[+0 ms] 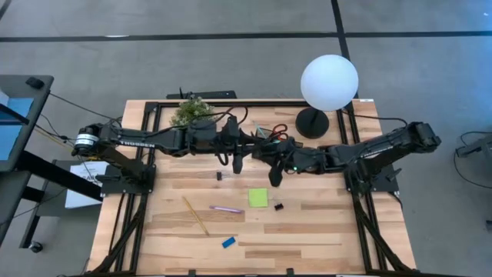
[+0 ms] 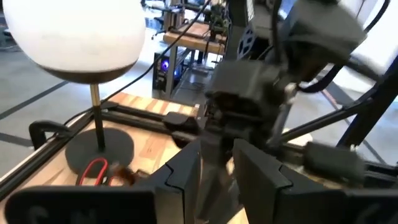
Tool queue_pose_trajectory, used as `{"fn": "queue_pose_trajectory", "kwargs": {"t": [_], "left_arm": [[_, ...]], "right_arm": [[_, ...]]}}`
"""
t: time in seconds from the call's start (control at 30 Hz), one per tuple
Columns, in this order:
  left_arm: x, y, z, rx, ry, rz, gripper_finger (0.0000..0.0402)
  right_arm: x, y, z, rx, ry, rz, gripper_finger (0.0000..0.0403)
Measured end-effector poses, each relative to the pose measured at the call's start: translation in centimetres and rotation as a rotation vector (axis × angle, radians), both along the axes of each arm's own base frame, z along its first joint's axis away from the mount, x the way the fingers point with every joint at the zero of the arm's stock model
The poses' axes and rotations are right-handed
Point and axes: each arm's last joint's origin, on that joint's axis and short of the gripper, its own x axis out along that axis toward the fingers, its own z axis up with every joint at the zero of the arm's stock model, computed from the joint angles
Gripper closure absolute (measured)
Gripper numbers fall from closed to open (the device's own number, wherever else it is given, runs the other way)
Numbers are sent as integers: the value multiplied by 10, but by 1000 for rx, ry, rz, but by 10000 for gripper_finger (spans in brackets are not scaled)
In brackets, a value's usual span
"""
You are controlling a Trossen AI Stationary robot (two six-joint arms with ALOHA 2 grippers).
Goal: Pick and place office supplies into organizer
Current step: Put the brown pen into the black desk organizer
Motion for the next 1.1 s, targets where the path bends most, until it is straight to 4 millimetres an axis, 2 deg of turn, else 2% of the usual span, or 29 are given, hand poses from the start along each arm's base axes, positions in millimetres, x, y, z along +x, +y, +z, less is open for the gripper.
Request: {"fn": "queue_pose_trajectory", "kwargs": {"t": [0.13,0.3,0.53,0.7,0.87,1.1], "left_arm": [[-2,0,6,6,-42,-10,308],[-5,4,12,-3,-71,9,277],[-21,15,26,-25,-103,192,239],[-22,25,25,-75,-103,172,237],[-12,27,15,-118,-78,138,237],[-9,25,18,-108,-126,117,237]], "right_arm": [[3,0,-5,-4,21,-5,379],[3,-2,-5,-42,15,-86,385],[-3,-3,4,-99,-38,-227,383],[-1,1,14,-168,-103,-213,383],[3,1,25,-225,-186,-172,383],[4,-2,25,-231,-179,-177,384]]}}
